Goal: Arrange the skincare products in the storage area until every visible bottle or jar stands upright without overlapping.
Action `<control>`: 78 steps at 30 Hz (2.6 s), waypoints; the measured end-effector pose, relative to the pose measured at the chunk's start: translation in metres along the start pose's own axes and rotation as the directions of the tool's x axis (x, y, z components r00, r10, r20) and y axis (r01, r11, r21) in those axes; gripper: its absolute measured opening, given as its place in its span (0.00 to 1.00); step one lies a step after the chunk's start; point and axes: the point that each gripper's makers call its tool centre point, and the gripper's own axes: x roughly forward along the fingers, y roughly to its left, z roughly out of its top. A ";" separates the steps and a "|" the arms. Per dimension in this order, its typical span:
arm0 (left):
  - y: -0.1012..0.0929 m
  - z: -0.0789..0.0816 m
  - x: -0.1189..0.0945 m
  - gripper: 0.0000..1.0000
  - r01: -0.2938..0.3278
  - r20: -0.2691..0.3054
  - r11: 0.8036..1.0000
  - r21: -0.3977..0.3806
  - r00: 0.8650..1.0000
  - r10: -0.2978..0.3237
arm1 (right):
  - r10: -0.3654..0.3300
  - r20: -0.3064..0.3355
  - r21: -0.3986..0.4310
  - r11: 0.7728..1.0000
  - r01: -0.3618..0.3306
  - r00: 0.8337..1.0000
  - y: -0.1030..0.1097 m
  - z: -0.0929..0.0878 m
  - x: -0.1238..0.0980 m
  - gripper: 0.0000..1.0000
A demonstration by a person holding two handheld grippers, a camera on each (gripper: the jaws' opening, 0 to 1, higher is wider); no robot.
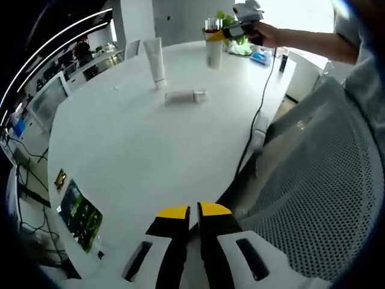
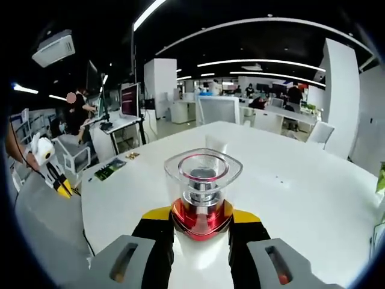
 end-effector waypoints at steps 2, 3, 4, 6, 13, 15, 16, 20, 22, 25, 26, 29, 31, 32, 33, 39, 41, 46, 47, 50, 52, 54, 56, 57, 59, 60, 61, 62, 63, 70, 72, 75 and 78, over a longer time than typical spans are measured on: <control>0.000 0.000 0.000 0.03 -0.001 0.000 1.000 -0.001 1.000 0.001 | 0.001 -0.002 0.000 1.000 -0.001 1.000 0.000 -0.001 0.001 0.28; 0.000 0.000 0.000 0.03 -0.001 -0.001 1.000 0.001 1.000 0.001 | 0.002 -0.003 -0.001 1.000 -0.002 1.000 0.000 -0.001 0.001 0.28; 0.000 0.000 0.000 0.03 0.000 -0.003 1.000 0.001 1.000 0.000 | 0.004 -0.008 -0.003 1.000 -0.004 1.000 0.001 -0.002 0.002 0.28; 0.000 -0.001 0.000 0.03 0.000 -0.007 1.000 0.005 1.000 0.000 | 0.007 -0.011 -0.006 1.000 -0.007 1.000 0.002 -0.003 0.002 0.28; -0.001 -0.002 0.000 0.02 0.002 -0.013 1.000 0.010 1.000 -0.002 | 0.006 -0.019 -0.004 1.000 -0.006 1.000 0.001 -0.006 0.003 0.28; -0.001 -0.002 0.001 0.02 0.004 -0.013 1.000 0.010 1.000 -0.003 | 0.005 -0.020 -0.003 1.000 -0.005 1.000 0.000 -0.007 0.003 0.28; -0.001 -0.002 0.000 0.02 0.003 -0.014 1.000 0.011 1.000 -0.003 | 0.005 -0.020 -0.003 1.000 -0.005 1.000 0.000 -0.007 0.003 0.28; -0.001 -0.002 0.000 0.02 0.003 -0.013 1.000 0.010 1.000 -0.003 | 0.002 -0.025 -0.005 1.000 -0.002 1.000 -0.004 -0.009 0.004 0.28; -0.001 -0.002 0.000 0.02 0.003 -0.011 1.000 0.012 1.000 -0.003 | 0.001 -0.028 -0.006 1.000 -0.001 1.000 -0.006 -0.009 0.005 0.28; -0.001 -0.001 0.000 0.03 0.001 -0.010 1.000 0.012 1.000 -0.001 | 0.000 -0.028 -0.008 1.000 0.000 1.000 -0.008 -0.009 0.005 0.28; -0.001 -0.002 0.000 0.03 0.002 -0.010 1.000 0.012 1.000 -0.002 | -0.001 -0.029 -0.009 1.000 0.001 1.000 -0.009 -0.009 0.005 0.28; -0.001 -0.002 0.000 0.03 0.003 -0.011 1.000 0.014 1.000 -0.003 | -0.009 -0.026 -0.007 1.000 0.008 1.000 -0.013 -0.008 0.005 0.28; -0.001 -0.001 0.000 0.03 0.002 -0.009 1.000 0.013 1.000 -0.002 | -0.011 -0.024 -0.003 1.000 0.011 1.000 -0.015 -0.008 0.005 0.27; -0.001 -0.001 0.000 0.03 0.002 -0.009 1.000 0.012 1.000 -0.002 | -0.012 -0.024 -0.001 1.000 0.012 1.000 -0.016 -0.008 0.005 0.27; -0.001 -0.001 0.000 0.03 0.003 -0.009 1.000 0.013 1.000 -0.003 | -0.013 -0.024 -0.002 1.000 0.013 1.000 -0.017 -0.008 0.005 0.27; -0.001 -0.001 0.000 0.03 0.003 -0.008 1.000 0.016 1.000 -0.003 | -0.016 -0.027 -0.012 1.000 0.015 1.000 -0.020 -0.007 0.006 0.27; -0.001 -0.001 0.000 0.03 0.004 -0.009 1.000 0.016 1.000 -0.004 | -0.015 -0.030 -0.016 1.000 0.015 0.999 -0.021 -0.007 0.007 0.27; -0.001 -0.001 0.000 0.03 0.000 -0.005 1.000 0.017 1.000 0.000 | -0.018 -0.036 -0.025 1.000 0.017 0.999 -0.025 -0.006 0.009 0.27; -0.001 -0.001 0.000 0.04 0.000 -0.005 1.000 0.017 1.000 0.000 | -0.017 -0.038 -0.029 0.999 0.016 0.999 -0.025 -0.006 0.009 0.27; 0.000 -0.001 0.000 0.04 -0.001 -0.004 1.000 0.019 1.000 0.001 | -0.017 -0.042 -0.036 0.999 0.016 0.999 -0.027 -0.005 0.011 0.27; 0.000 0.000 0.000 0.04 -0.001 -0.002 1.000 0.018 1.000 0.001 | -0.019 -0.043 -0.039 0.999 0.017 0.999 -0.028 -0.005 0.011 0.27; 0.000 0.000 0.000 0.04 -0.001 0.001 1.000 0.022 1.000 0.001 | -0.020 -0.045 -0.043 0.999 0.018 0.999 -0.030 -0.004 0.012 0.27; 0.000 0.001 -0.001 0.04 -0.003 0.007 1.000 0.020 1.000 0.003 | -0.020 -0.051 -0.045 0.999 0.018 0.999 -0.032 -0.005 0.014 0.26; 0.000 0.001 -0.001 0.04 -0.003 0.007 1.000 0.020 1.000 0.003 | -0.020 -0.052 -0.046 0.999 0.018 0.998 -0.032 -0.004 0.014 0.26; 0.000 0.001 -0.001 0.04 -0.003 0.005 1.000 0.020 1.000 0.003 | -0.020 -0.057 -0.050 0.999 0.017 0.998 -0.033 -0.004 0.016 0.26; 0.000 0.001 -0.001 0.04 -0.003 0.007 1.000 0.022 1.000 0.003 | -0.020 -0.058 -0.052 0.999 0.017 0.998 -0.034 -0.004 0.017 0.26; 0.000 0.001 -0.001 0.04 -0.003 0.007 1.000 0.022 1.000 0.003 | -0.020 -0.059 -0.053 0.998 0.017 0.998 -0.035 -0.004 0.018 0.26; 0.000 0.001 -0.001 0.04 -0.003 0.006 1.000 0.020 1.000 0.003 | -0.022 -0.058 -0.051 0.999 0.019 0.998 -0.037 -0.004 0.019 0.26; 0.000 0.001 -0.001 0.04 -0.003 0.006 1.000 0.020 1.000 0.003 | -0.022 -0.058 -0.050 0.999 0.020 0.998 -0.038 -0.004 0.019 0.26; -0.001 0.001 0.000 0.04 0.000 0.002 1.000 0.021 1.000 0.000 | -0.024 -0.061 -0.058 0.998 0.021 0.998 -0.043 -0.001 0.025 0.26; -0.001 0.000 0.000 0.04 -0.001 0.001 1.000 0.022 1.000 0.001 | -0.024 -0.065 -0.063 0.998 0.020 0.998 -0.045 0.000 0.027 0.26; -0.001 0.000 0.000 0.04 0.000 0.001 1.000 0.021 1.000 0.000 | -0.023 -0.069 -0.074 0.997 0.018 0.997 -0.046 0.002 0.029 0.26; -0.001 0.000 0.000 0.03 0.001 -0.001 1.000 0.021 1.000 -0.001 | -0.019 -0.067 -0.069 0.998 0.015 0.998 -0.049 0.003 0.032 0.26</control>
